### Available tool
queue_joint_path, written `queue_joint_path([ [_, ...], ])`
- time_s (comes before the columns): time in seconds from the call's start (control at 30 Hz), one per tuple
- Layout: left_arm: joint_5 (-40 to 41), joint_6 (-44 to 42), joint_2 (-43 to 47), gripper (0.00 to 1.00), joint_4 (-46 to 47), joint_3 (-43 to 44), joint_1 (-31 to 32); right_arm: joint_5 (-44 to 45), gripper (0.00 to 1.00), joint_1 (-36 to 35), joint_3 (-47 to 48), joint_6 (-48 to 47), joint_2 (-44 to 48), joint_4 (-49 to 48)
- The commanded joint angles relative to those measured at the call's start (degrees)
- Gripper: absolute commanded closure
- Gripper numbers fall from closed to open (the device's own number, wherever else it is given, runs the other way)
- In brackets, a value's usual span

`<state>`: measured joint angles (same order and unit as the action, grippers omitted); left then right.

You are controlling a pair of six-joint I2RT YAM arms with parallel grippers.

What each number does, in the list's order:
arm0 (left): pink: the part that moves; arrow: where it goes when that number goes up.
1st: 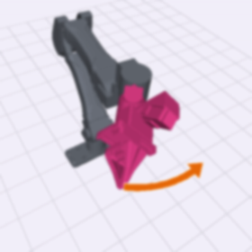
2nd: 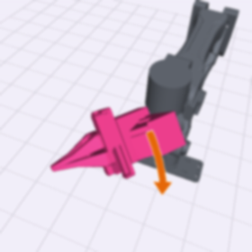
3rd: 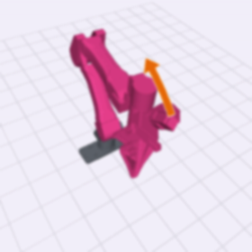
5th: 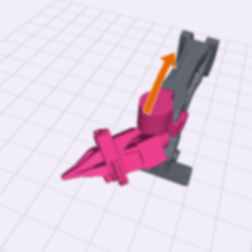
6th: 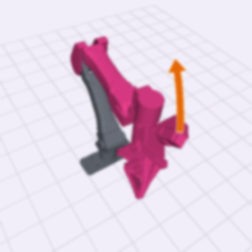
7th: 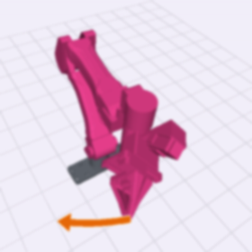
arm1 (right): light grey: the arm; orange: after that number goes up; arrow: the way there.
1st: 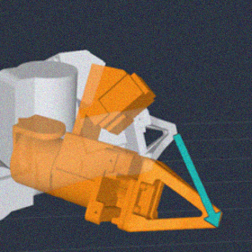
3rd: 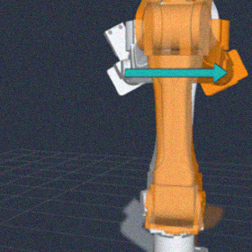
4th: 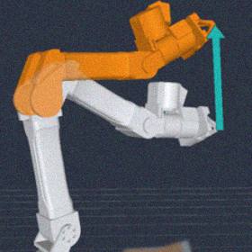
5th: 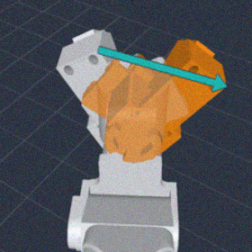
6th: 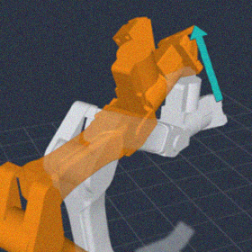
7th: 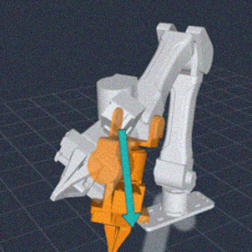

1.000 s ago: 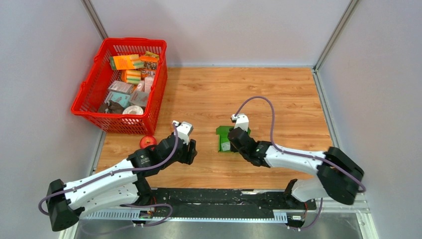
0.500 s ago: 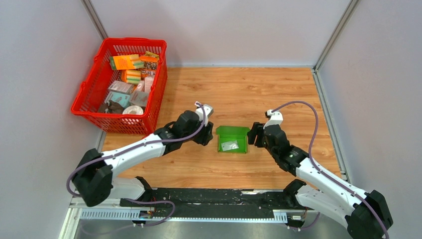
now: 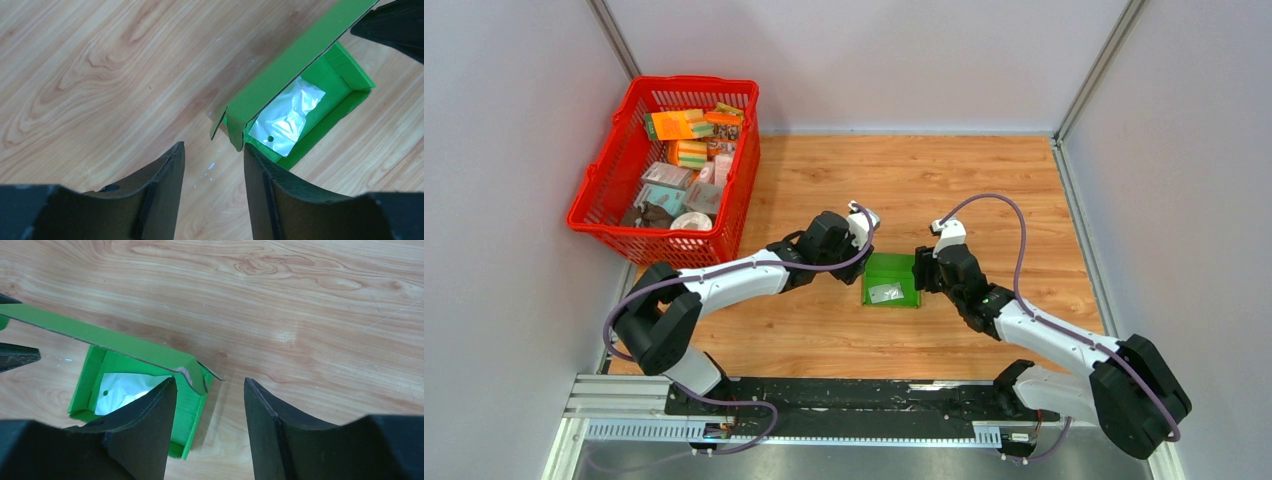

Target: Fold the paper box

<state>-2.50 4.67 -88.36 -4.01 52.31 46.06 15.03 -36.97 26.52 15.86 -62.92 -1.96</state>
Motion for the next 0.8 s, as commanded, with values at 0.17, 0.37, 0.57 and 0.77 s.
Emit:
queue_joint_path([
  [0.17,-1.36,-3.0,-2.96,0.62,2.17,4.02,-0.1,0.27,0.46,0.76,-2.53,-2.32,-0.98,-12.19],
  [0.37,-1.45,-2.03,-3.32,0.77,1.99,4.64,-0.01,0.09,0.59,0.85,-2.79,-2.76,-1.77,-13.42],
  [0.57,-0.66,-1.33,-2.08,0.83,1.99,4.46,-0.01,-0.61,0.71,0.76,-3.32,-1.53,-0.64,-13.42],
  [0.77,-2.59,-0.8,-1.99,0.83,2.43,4.37,-0.01,-1.49,0.8,0.67,-4.46,-0.74,2.18,-12.37],
])
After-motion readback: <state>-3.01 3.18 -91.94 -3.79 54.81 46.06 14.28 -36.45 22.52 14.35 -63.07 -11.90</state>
